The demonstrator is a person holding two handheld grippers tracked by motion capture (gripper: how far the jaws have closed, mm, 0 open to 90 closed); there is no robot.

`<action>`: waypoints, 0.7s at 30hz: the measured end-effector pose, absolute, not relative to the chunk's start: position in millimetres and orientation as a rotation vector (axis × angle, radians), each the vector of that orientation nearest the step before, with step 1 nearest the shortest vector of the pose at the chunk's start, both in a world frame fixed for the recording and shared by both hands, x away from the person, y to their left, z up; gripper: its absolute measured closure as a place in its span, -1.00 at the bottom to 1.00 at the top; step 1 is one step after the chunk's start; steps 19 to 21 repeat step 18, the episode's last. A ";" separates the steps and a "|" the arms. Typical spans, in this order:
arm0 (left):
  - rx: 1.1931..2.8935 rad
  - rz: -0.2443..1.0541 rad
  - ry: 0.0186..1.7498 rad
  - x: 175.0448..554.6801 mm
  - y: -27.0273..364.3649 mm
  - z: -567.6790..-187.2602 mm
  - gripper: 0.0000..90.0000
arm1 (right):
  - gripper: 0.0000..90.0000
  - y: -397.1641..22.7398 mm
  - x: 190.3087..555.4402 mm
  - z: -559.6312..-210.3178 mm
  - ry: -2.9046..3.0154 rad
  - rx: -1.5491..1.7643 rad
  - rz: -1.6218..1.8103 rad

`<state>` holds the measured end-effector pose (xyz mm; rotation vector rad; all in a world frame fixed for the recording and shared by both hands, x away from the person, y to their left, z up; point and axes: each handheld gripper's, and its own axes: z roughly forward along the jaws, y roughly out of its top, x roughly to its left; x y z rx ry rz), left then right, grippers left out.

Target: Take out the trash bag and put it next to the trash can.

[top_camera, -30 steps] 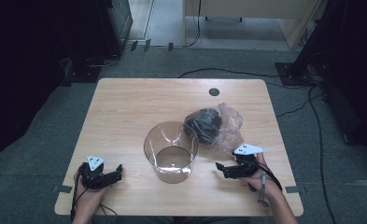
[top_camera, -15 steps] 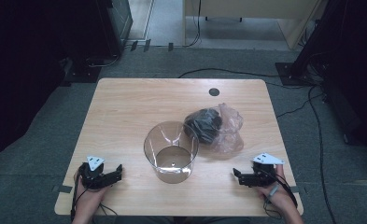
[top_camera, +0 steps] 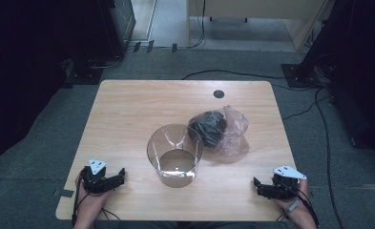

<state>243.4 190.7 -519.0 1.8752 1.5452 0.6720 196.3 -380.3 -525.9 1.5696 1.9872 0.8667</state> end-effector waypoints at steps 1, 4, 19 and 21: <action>1.875 0.672 1.545 243.4 190.7 -519.0 -0.78 | -0.94 -381.6 195.9 -525.9 1.977 1.580 0.862; 1.875 0.672 1.545 243.4 190.7 -519.0 -0.78 | -0.99 -384.7 194.9 -526.2 1.946 1.614 0.840; 1.884 0.669 1.534 243.2 191.3 -518.9 -0.78 | -1.00 -392.5 192.4 -526.3 1.804 1.738 0.778; 1.884 0.669 1.534 243.2 191.3 -518.9 -0.78 | -1.00 -392.5 192.4 -526.3 1.804 1.738 0.778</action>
